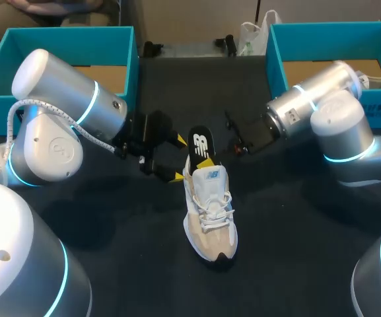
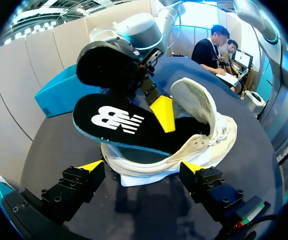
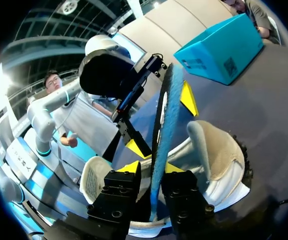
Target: Take the shoe out of the shoebox, open the shoe tongue, remove and reinsert the insole, then place the shoe into the shoebox
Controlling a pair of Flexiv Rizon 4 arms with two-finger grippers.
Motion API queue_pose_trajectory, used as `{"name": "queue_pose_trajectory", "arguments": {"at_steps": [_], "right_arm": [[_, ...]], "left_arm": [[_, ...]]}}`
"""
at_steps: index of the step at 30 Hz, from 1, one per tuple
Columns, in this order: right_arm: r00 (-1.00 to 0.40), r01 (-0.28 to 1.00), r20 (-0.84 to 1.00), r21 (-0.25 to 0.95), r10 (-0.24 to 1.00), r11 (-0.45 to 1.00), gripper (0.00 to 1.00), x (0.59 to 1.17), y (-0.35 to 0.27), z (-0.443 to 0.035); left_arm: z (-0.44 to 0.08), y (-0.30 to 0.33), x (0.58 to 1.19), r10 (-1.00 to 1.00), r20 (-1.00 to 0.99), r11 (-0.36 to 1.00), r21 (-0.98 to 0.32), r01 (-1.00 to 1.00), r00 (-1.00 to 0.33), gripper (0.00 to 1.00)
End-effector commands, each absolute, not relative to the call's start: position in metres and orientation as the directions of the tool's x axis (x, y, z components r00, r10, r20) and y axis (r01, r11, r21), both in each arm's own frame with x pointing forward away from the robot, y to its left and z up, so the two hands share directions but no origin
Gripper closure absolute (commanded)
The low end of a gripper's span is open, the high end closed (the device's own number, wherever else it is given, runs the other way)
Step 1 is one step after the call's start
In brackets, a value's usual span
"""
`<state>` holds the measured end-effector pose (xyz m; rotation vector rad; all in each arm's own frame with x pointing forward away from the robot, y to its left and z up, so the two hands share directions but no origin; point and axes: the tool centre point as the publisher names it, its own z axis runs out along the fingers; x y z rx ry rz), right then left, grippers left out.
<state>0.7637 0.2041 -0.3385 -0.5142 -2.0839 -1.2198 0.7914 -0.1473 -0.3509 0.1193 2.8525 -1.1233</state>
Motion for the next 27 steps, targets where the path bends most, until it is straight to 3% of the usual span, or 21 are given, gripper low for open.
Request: {"name": "queue_pose_trajectory", "arguments": {"at_steps": [1,9,25,27], "right_arm": [[-0.703,0.611,0.711,0.609,-0.007,0.506,1.0,0.773,0.207,-0.338],[-0.674,0.612,0.738,0.593,-0.048,0.523,1.0,0.764,0.21,-0.343],[-0.621,0.658,0.783,0.529,-0.01,0.535,1.0,0.734,0.209,-0.355],[-0.633,0.648,0.774,0.534,-0.006,0.543,0.84,0.738,0.209,-0.352]], "left_arm": [[-0.35,-0.148,0.792,0.045,-0.096,0.733,-0.673,0.098,-0.994,0.0],[-0.35,-0.148,0.792,0.045,-0.096,0.733,-0.673,0.098,-0.994,0.0],[-0.35,-0.148,0.792,0.045,-0.096,0.733,-0.673,0.098,-0.994,0.0],[-0.35,-0.148,0.792,0.045,-0.096,0.733,-0.673,0.098,-0.994,0.0]]}}
